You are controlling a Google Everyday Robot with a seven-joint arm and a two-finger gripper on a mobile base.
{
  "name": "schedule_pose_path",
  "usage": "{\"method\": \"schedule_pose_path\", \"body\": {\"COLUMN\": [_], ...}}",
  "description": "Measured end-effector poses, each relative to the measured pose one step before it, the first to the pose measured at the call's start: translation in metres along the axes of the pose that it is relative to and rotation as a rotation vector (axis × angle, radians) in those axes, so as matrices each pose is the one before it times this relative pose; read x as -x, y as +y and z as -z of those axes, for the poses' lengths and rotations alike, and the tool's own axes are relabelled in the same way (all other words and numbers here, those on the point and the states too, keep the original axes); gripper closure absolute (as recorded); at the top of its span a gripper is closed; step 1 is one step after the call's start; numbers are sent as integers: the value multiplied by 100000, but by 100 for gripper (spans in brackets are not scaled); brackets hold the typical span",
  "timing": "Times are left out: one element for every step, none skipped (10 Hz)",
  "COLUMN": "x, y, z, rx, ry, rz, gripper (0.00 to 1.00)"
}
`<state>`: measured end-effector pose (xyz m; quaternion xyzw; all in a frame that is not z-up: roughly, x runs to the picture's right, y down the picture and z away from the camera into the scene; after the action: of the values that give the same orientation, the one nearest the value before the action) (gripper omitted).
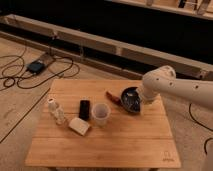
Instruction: Place the pepper in the ceramic cup
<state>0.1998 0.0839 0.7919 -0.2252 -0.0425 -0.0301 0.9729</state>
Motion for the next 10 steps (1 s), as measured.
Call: {"method": "schedule_pose_path", "body": {"x": [0,20,12,182,1156,1218,774,1371,1333,1252], "y": [-2,24,98,36,-277,-543,-414,-744,-758,-675], "z": [2,-14,-29,-108,-136,-186,-95,-294,-396,-713], "rx": [-3,122,466,1061,1089,738,295,525,289,551], "ry": [5,28,273,1240,463,1131,545,296,-236,-506], "rz": [6,59,271,1772,2566,3008,1655,2399,1976,1354], "gripper": [20,20,20,20,20,20,20,20,20,20]}}
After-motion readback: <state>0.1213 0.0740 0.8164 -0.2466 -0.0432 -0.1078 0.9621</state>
